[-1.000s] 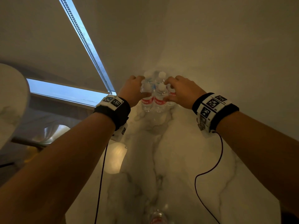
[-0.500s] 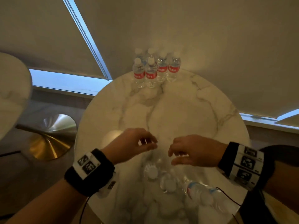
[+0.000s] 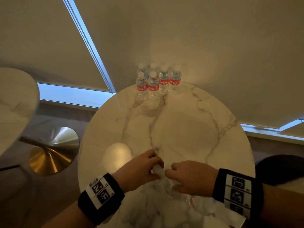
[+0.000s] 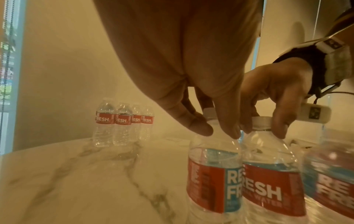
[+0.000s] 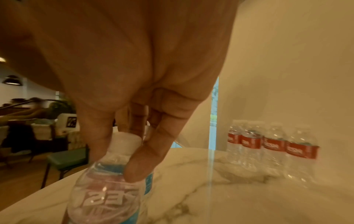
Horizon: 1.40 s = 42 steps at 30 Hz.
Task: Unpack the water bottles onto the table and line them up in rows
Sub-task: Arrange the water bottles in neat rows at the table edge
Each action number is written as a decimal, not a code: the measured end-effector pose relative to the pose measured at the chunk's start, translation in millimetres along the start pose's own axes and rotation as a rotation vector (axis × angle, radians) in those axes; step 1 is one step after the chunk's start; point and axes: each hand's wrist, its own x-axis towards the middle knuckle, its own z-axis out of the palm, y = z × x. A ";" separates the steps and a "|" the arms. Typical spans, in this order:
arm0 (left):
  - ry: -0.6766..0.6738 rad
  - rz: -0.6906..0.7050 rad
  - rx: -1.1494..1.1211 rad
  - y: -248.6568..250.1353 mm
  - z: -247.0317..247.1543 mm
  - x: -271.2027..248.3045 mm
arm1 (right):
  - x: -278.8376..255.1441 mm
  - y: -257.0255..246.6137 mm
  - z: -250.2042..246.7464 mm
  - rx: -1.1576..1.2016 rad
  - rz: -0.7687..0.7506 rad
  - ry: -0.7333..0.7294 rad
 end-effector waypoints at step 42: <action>0.287 -0.221 0.378 -64.8 -187.7 302.8 | 133.0 260.7 -182.8 0.141 0.434 0.543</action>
